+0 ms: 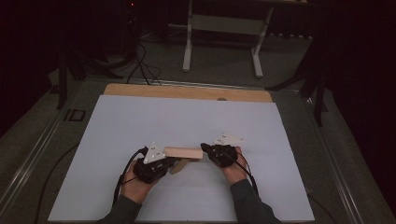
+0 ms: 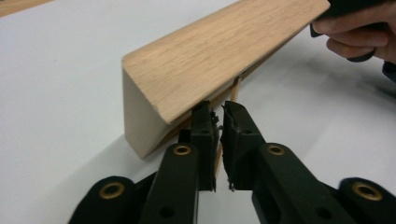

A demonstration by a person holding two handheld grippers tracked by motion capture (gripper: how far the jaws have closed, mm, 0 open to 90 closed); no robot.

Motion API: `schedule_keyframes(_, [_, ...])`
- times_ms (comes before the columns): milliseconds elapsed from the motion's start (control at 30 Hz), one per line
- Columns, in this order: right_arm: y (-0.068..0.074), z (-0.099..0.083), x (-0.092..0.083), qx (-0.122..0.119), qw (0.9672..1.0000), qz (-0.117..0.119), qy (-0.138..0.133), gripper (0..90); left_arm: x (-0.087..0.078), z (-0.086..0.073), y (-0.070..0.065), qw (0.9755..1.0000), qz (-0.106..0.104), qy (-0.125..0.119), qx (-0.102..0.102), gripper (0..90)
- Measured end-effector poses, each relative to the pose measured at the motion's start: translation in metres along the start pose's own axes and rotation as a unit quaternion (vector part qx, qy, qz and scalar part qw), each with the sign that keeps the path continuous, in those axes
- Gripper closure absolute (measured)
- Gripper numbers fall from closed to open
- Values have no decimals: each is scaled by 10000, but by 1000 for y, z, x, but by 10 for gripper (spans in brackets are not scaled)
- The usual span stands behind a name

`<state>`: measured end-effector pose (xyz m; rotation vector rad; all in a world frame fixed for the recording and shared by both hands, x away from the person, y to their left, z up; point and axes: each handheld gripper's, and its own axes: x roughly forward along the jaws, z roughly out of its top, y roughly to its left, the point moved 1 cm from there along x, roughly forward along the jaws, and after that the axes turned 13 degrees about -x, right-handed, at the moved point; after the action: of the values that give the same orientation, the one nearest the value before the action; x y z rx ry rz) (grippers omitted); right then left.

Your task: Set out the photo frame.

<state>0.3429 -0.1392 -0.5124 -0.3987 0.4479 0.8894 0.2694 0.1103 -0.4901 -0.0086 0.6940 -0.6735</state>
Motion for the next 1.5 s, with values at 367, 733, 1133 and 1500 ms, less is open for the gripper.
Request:
schedule_keyframes(367, [3, 1, 3, -31, 9999, 100, 1, 895, 2, 2, 1, 10000, 57, -15, -12, 894])
schedule_keyframes(733, [3, 1, 2, -50, 9999, 115, -20, 897, 4, 4, 0, 10000, 69, -27, -12, 895])
schedule_keyframes(1133, [5, 2, 2, -95, 9998, 164, -16, 897, 5, 6, -1, 10000, 54, -50, -46, 895])
schedule_keyframes(1500, [10, 2, 2, -156, 9996, 228, -36, 898, 7, 8, -4, 10000, 28, -60, -19, 895])
